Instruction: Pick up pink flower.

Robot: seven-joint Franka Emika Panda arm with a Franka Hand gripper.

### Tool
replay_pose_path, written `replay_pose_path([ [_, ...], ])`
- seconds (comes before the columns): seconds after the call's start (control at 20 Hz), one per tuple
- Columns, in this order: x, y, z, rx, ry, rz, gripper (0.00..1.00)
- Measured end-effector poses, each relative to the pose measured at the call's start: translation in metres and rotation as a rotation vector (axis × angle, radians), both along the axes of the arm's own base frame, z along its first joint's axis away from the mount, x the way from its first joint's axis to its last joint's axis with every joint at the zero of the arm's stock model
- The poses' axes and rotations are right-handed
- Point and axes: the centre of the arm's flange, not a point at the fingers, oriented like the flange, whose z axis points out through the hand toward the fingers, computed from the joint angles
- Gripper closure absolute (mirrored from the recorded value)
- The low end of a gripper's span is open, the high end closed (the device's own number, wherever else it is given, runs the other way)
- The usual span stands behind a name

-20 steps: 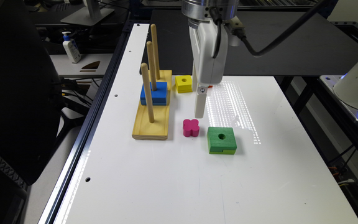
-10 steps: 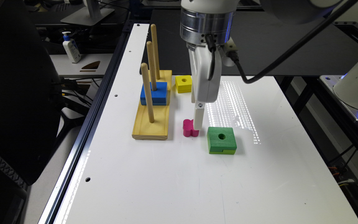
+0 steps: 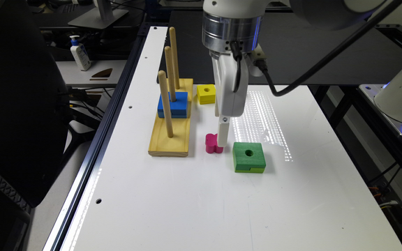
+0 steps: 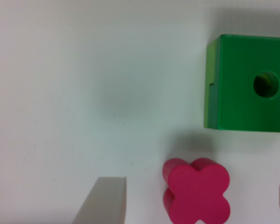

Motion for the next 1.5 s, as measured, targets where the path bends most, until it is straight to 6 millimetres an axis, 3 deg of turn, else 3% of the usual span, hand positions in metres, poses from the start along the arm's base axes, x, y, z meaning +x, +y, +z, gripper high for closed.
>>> replay_pose_path([
  [0.85,0.004,0.001,-0.001,0.003,-0.01,-0.001,0.0],
  [1.2,0.005,0.002,-0.027,0.01,-0.013,-0.005,0.0],
  [1.5,0.008,0.002,-0.027,0.011,-0.018,-0.005,0.0],
])
